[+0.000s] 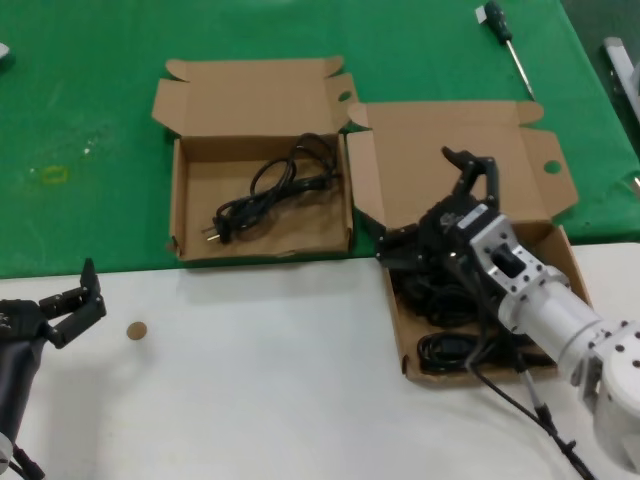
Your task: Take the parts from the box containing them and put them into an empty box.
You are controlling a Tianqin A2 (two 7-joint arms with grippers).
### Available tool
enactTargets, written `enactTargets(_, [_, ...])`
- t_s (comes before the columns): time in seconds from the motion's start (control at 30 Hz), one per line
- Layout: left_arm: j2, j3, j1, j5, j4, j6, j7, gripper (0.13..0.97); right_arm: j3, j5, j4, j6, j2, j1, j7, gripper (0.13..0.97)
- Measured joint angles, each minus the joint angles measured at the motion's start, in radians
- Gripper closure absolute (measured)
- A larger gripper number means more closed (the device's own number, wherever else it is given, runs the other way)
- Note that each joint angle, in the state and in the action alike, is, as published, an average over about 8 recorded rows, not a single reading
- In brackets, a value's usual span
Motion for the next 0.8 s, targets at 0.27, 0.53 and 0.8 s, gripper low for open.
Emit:
enactTargets(0.27, [0.0,0.0,0.0,0.0,0.0,0.0,0.0,0.137,0.046,0.034,0.072,0.08,-0.003,-0.099,0.092,0.129])
enactTargets(0.53, [0.0,0.0,0.0,0.0,0.0,0.0,0.0,0.132,0.091,0.069,0.143,0.159,-0.006,-0.198,0.183,0.129])
enactTargets(0.8, [0.0,0.0,0.0,0.0,0.0,0.0,0.0,0.132,0.123,0.092,0.193,0.215,-0.008,-0.266,0.248,0.129])
